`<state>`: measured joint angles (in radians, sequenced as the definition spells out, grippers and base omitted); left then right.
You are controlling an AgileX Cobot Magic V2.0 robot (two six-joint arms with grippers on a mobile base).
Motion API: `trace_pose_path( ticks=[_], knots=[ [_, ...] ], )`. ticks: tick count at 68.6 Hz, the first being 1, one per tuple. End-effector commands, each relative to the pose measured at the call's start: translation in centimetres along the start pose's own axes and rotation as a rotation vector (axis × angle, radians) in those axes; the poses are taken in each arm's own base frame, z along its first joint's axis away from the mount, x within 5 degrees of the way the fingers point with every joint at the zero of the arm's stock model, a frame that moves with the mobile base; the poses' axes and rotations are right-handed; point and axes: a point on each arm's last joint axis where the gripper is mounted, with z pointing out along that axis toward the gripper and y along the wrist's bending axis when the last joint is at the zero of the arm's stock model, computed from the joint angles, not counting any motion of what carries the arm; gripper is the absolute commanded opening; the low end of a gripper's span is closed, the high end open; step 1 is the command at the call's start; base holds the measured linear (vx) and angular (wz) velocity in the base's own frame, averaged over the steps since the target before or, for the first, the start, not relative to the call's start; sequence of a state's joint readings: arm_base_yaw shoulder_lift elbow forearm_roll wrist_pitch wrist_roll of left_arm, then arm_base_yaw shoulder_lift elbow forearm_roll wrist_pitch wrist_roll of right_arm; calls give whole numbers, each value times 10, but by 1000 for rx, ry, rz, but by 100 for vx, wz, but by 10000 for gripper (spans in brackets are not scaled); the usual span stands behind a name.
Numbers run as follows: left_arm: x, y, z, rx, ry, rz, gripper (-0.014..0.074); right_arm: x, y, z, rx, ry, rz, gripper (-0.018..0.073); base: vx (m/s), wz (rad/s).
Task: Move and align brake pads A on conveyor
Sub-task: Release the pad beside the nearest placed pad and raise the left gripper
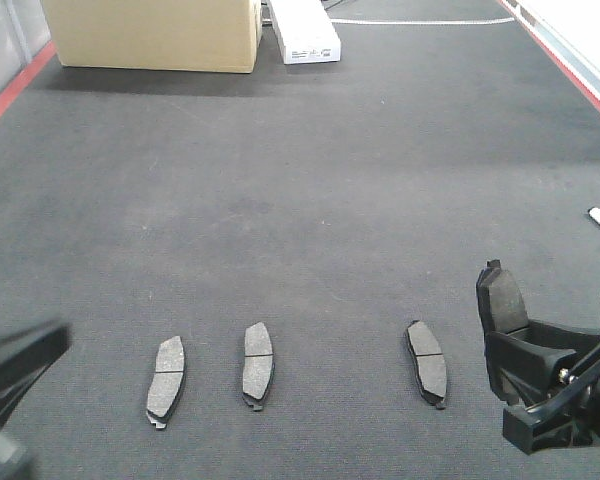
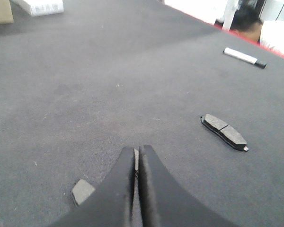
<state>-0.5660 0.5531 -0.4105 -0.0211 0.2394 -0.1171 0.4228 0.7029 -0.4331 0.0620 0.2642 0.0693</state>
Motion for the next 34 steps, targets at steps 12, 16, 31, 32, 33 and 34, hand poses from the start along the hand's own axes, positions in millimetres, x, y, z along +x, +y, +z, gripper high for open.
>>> trace_pose_path(
  ticks=[12, 16, 31, 32, 33, 34],
  knots=[
    [1, 0, -23, 24, -158, 3, -8, -19, 1, -4, -7, -127, -10, 29, 0, 0],
    [1, 0, -22, 23, -156, 3, -8, -19, 1, -4, -7, -127, -10, 29, 0, 0],
    [1, 0, -22, 23, -153, 3, -8, -19, 1, -4, -7, -127, -10, 29, 0, 0],
    [1, 0, -22, 23, -153, 3, -8, -19, 1, -4, -7, -127, -10, 29, 0, 0],
    [1, 0, -22, 23, -153, 3, -8, -19, 1, -4, -7, -127, -10, 29, 0, 0],
    [1, 0, -22, 23, -153, 3, -8, -19, 1, -4, -7, -127, -10, 29, 0, 0]
  ],
)
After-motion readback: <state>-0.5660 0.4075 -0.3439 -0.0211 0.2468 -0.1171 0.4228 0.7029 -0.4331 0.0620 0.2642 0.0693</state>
